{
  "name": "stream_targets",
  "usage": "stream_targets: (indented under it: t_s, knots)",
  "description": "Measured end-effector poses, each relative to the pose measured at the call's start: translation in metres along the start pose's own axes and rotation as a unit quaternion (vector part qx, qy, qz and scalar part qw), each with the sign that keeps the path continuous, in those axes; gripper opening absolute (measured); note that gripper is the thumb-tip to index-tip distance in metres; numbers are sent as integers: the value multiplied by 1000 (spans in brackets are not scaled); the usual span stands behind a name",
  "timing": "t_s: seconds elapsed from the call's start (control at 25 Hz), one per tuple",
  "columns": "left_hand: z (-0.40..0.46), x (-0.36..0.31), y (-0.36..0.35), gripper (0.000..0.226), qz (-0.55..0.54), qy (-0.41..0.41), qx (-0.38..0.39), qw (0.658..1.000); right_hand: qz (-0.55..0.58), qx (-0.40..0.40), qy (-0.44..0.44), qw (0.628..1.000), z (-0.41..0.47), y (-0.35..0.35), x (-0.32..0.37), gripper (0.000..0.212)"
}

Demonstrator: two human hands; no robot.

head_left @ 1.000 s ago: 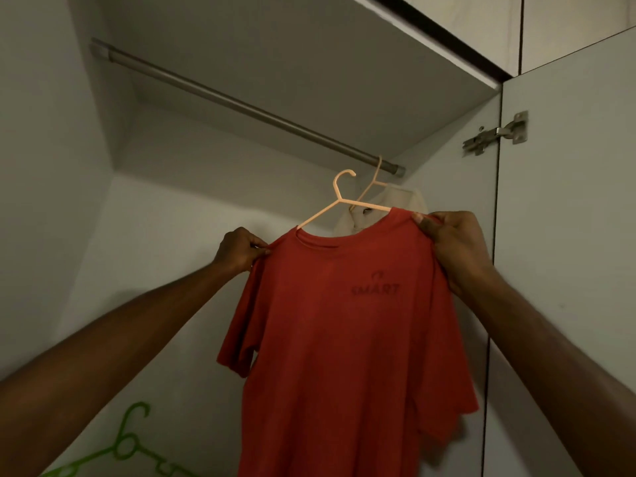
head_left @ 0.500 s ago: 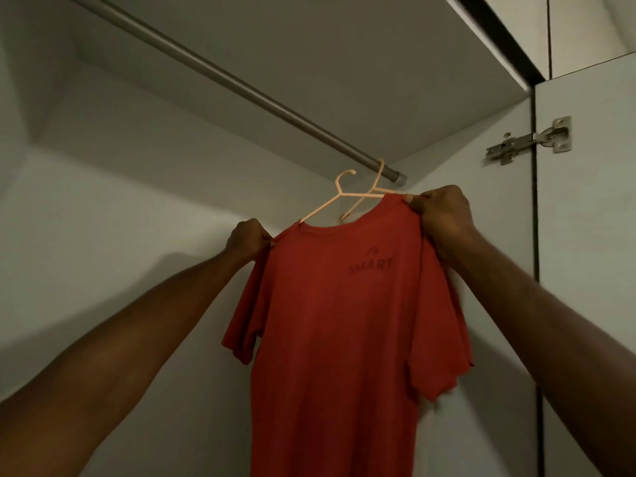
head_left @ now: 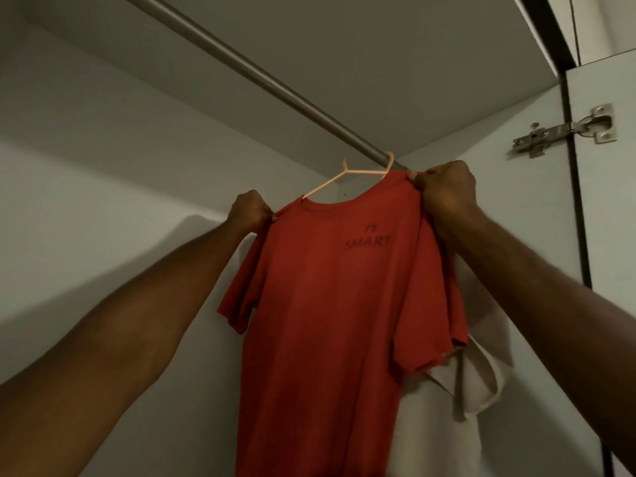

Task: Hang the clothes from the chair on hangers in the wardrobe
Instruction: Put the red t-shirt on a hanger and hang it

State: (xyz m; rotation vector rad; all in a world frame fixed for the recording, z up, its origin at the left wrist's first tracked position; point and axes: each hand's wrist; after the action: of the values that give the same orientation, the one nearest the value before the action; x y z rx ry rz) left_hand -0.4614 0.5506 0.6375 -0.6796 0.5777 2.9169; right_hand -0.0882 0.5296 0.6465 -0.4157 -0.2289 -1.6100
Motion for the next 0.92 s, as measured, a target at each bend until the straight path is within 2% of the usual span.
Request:
stream_targets:
  t_s: [0.2,0.48,0.56,0.64,0.72,0.8,0.92]
  knots:
    - [11,-21,-2,18,-53,9,-14,998,-40,-37,33,998,9,7,22,39]
    - [-5,-24,-14,12,-77,15,27,997,-90,-36,40,994,-24,18,19,42]
    - [-11,-27,-18,6,-50,10,19,999,-94,-37,37,994,-28,18,21,39]
    - [-21,-36,-22,10,-4,11,-4,1000,-103,-46,43,993,-29,15,23,40]
    - [-33,-47,-25,26,-4,-25,-51,998,-116,-53,45,991,-30,12,22,41]
    - [-44,-63,-28,41,-75,-99,-77,989,-114,-48,36,992,-31,12,19,41]
    - [-46,-91,-37,52,-95,-210,-45,972,-125,-50,28,990,-34,13,9,40]
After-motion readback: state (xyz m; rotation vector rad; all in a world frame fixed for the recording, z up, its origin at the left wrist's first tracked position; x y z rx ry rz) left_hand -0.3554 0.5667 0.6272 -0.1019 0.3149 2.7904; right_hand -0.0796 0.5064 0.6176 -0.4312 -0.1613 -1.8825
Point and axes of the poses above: each hand's wrist, its own z-axis towards the middle knuckle, its own y-axis out of the back of the hand, x = y × z, and after that the axes turned 7 degrees about z, right-handed
